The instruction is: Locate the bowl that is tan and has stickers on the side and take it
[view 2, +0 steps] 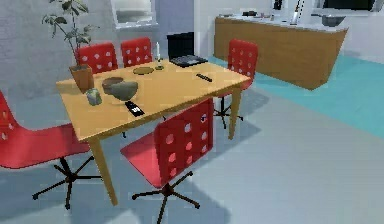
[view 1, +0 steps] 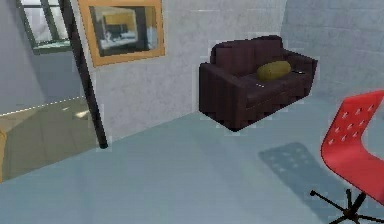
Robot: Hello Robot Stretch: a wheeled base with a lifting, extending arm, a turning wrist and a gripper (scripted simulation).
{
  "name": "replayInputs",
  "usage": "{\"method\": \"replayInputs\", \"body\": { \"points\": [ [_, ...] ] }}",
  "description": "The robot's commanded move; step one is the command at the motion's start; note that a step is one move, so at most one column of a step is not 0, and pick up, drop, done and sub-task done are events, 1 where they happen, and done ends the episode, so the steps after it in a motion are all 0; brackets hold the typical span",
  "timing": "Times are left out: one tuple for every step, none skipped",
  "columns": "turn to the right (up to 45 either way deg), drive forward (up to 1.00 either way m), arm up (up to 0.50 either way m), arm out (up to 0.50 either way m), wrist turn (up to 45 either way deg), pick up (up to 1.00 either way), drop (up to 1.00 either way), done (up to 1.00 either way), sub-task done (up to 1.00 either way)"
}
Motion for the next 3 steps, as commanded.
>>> {"method": "replayInputs", "body": {
  "points": [
    [21.0,0.00,0.00,0.00,0.0,0.00,0.00,0.00,0.00],
    [0.0,1.00,0.00,0.00,0.0,0.00,0.00,0.00,0.00],
    [0.0,0.10,0.00,0.00,0.0,0.00,0.00,0.00,0.00]
  ]
}}
